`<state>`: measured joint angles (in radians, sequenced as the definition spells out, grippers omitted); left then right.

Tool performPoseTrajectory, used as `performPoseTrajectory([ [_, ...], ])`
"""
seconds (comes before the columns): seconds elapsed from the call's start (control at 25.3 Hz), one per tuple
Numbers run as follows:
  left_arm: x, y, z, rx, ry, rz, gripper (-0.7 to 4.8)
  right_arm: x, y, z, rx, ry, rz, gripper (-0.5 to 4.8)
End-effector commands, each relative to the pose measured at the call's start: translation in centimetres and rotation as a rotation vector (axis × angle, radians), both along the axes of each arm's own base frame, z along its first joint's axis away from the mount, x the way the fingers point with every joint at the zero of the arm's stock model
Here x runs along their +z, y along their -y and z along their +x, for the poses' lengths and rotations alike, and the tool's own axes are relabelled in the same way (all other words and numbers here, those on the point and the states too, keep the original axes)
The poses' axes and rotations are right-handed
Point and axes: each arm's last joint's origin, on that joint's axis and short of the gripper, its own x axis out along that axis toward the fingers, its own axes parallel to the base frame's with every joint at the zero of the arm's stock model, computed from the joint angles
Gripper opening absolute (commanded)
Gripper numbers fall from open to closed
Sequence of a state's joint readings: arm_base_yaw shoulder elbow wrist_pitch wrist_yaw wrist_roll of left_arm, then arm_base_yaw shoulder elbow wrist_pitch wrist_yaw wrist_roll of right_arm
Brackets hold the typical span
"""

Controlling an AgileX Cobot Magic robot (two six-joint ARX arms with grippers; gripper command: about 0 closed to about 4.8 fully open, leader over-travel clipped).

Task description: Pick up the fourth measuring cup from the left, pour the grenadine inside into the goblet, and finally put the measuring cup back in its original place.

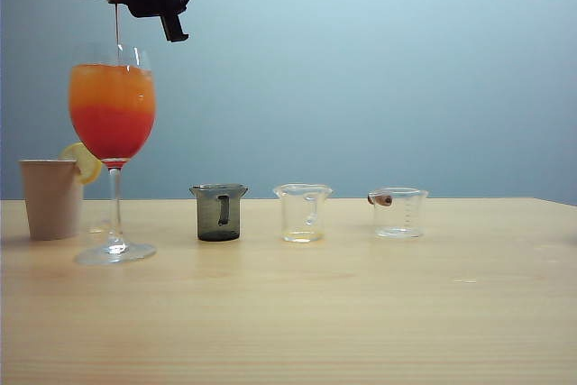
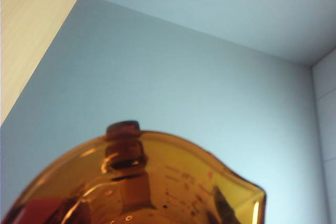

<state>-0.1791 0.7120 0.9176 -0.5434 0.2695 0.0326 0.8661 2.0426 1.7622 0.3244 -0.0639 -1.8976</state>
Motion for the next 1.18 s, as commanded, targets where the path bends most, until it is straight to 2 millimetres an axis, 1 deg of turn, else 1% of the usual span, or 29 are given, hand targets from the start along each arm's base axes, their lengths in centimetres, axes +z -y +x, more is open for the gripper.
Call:
performPoseTrajectory([
  [0.04, 0.16, -0.01, -0.04, -0.003, 0.01, -0.003, -0.04, 1.03, 0.14, -0.26, 0.019, 0.044, 0.022, 1.99],
  [0.36, 0.16, -0.01, -0.04, -0.003, 0.01, -0.003, -0.04, 0.96, 0.11, -0.3, 0.034, 0.046, 0.011, 1.99],
  [0.67, 0.16, -0.01, -0.04, -0.003, 0.01, -0.003, -0.04, 0.92, 0.11, -0.29, 0.027, 0.097, -0.031, 1.98],
  [1.18, 0.16, -0.01, -0.04, -0.003, 0.01, -0.003, -0.04, 0.93, 0.12, -0.28, 0.023, 0.098, -0.031, 1.98],
])
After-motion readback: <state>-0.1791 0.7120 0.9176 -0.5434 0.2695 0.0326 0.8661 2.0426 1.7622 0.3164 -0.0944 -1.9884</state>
